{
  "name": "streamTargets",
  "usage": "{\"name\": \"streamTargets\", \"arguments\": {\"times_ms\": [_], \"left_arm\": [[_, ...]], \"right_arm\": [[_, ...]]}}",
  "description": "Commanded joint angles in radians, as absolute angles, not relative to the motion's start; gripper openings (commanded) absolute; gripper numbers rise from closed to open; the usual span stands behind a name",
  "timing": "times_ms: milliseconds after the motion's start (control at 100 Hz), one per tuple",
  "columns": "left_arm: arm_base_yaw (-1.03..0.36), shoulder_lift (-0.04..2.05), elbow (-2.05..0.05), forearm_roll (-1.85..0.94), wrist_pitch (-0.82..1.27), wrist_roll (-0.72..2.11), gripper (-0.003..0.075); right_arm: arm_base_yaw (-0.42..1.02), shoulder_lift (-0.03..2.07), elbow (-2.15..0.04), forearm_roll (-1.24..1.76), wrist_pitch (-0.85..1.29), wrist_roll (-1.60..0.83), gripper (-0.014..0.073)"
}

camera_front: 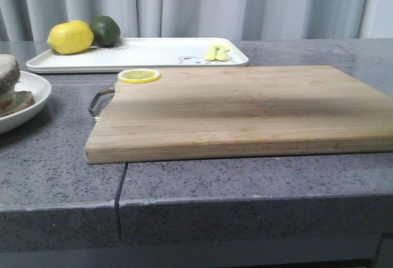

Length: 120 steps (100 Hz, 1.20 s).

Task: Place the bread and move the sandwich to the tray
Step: 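Lift the plate with the left gripper and carry it over the white tray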

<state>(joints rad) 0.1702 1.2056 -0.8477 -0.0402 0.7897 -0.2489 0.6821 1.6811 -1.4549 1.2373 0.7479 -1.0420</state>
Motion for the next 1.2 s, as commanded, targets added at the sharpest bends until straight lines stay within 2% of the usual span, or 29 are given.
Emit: {"name": "streamTargets", "arguments": {"times_ms": [0, 290, 570, 930, 1190], "left_arm": [[0.176, 1.168, -0.917, -0.081, 0.767, -0.233, -0.0020], [0.176, 1.189, -1.081, -0.365, 0.762, -0.105, -0.0020], [0.164, 1.308, -1.242, -0.587, 0.739, -0.028, -0.0020], [-0.007, 1.632, -1.513, -0.649, 0.662, -0.009, -0.0020], [-0.070, 1.891, -1.774, -0.673, 0.673, -0.011, -0.0020]], "right_arm": [[0.677, 1.623, -1.487, 1.294, 0.748, -1.053, -0.0062], [0.677, 1.588, -1.486, 1.289, 0.745, -1.053, -0.0062], [0.677, 1.482, -1.486, 1.246, 0.743, -1.053, -0.0062], [0.677, 1.304, -1.486, 1.204, 0.743, -1.052, -0.0062], [0.677, 1.219, -1.486, 1.204, 0.747, -1.051, -0.0062]]}}
